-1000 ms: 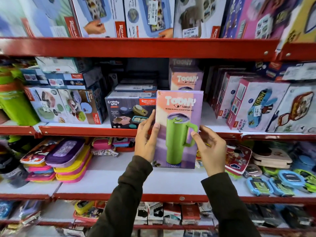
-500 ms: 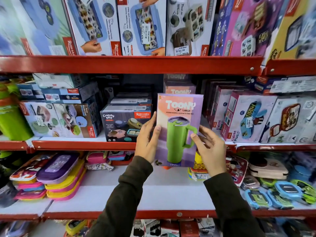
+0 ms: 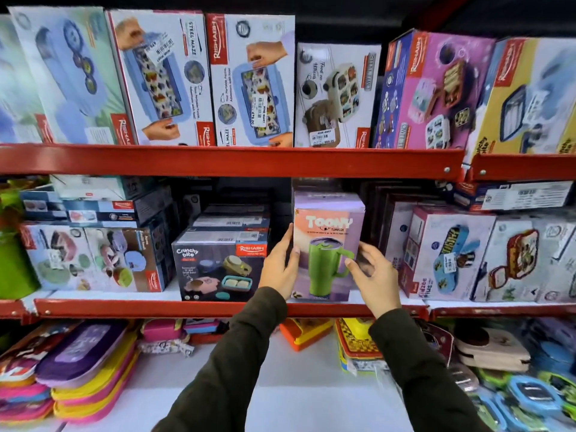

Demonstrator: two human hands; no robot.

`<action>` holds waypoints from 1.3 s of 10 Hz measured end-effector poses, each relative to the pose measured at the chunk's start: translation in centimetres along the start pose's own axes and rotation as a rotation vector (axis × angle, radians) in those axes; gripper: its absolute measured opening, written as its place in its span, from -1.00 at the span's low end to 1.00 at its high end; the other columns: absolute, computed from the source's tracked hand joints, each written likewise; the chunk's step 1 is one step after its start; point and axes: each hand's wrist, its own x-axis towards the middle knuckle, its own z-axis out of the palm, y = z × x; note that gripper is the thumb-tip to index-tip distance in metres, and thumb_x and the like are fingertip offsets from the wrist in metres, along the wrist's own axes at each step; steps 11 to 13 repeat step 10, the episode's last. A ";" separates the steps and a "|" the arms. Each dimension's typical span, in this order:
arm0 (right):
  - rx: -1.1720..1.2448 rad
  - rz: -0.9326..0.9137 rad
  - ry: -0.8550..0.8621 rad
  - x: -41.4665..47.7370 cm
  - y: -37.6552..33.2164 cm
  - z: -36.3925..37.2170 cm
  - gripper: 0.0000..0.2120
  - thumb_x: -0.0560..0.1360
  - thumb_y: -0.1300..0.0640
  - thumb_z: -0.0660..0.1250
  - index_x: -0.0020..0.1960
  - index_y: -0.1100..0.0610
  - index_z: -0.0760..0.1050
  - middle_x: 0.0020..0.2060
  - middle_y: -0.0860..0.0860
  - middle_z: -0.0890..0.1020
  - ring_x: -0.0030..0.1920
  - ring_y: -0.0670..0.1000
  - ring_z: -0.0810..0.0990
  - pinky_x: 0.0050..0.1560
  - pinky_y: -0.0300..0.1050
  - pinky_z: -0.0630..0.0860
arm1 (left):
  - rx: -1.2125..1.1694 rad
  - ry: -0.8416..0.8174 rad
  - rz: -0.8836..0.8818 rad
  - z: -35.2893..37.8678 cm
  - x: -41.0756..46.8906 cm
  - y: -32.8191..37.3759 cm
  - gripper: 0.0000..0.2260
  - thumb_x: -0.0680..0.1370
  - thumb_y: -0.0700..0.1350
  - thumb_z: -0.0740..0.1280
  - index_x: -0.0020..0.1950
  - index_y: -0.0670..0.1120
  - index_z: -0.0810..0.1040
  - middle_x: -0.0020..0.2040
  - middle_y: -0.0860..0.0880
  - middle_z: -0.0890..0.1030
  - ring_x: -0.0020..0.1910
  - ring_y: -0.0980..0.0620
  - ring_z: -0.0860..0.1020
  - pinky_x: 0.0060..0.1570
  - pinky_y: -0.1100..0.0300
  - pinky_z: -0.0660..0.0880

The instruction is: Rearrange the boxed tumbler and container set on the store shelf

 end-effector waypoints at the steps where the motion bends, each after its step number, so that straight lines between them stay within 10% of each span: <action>1: -0.028 0.036 0.012 0.1 1.0 0.5 -0.56 0.57 0.23 0.39 0.44 0.16 0.46 0.17 -0.06 0.57 0.08 -0.07 0.60 0.16 -0.22 0.49 | 0.077 0.015 -0.037 0.5 0.2 -1.0 -0.53 0.69 -0.04 0.15 0.60 0.09 0.19 0.50 -0.04 0.45 0.46 -0.03 0.41 0.40 0.17 0.28; 2: -0.046 0.049 0.032 0.4 1.4 0.8 -0.57 0.58 0.23 0.38 0.44 0.16 0.46 0.17 -0.08 0.57 0.03 -0.12 0.60 -0.02 -0.52 0.47 | 0.090 0.035 -0.055 0.7 0.4 -1.5 -0.53 0.69 -0.03 0.14 0.60 0.10 0.17 0.47 -0.07 0.48 0.39 0.03 0.44 0.34 0.20 0.28; 6: -0.078 0.048 0.074 0.2 1.5 0.6 -0.58 0.58 0.18 0.38 0.42 0.06 0.48 0.19 -0.08 0.60 0.14 0.01 0.63 0.23 -0.04 0.57 | 0.035 -0.023 -0.074 0.9 0.7 -1.0 -0.53 0.69 -0.05 0.14 0.61 0.11 0.16 0.50 -0.06 0.45 0.44 0.00 0.41 0.43 0.15 0.30; 8: -0.044 -0.093 0.194 -0.7 0.2 0.3 -0.63 0.59 0.16 0.36 0.33 -0.17 0.47 0.28 -0.13 0.56 0.24 -0.18 0.58 0.10 -0.40 0.56 | 0.019 0.115 -0.056 0.4 -0.8 0.3 -0.54 0.65 -0.02 0.23 0.55 0.11 0.25 0.47 -0.01 0.46 0.41 -0.02 0.47 0.43 -0.10 0.42; 10: -0.189 -0.439 0.310 0.0 -6.5 0.1 -0.73 0.62 0.13 0.29 0.29 -0.07 0.52 0.22 -0.15 0.55 0.25 -0.18 0.54 0.30 -0.04 0.53 | 0.099 0.263 0.297 -2.1 -0.9 6.7 -0.72 0.67 0.01 0.20 0.38 0.11 0.43 0.14 0.09 0.54 0.12 0.15 0.53 0.15 0.00 0.56; 13: -0.189 -0.439 0.310 0.0 -6.5 0.1 -0.73 0.62 0.13 0.29 0.29 -0.07 0.52 0.22 -0.15 0.55 0.25 -0.18 0.54 0.30 -0.04 0.53 | 0.099 0.263 0.297 -2.1 -0.9 6.7 -0.72 0.67 0.01 0.20 0.38 0.11 0.43 0.14 0.09 0.54 0.12 0.15 0.53 0.15 0.00 0.56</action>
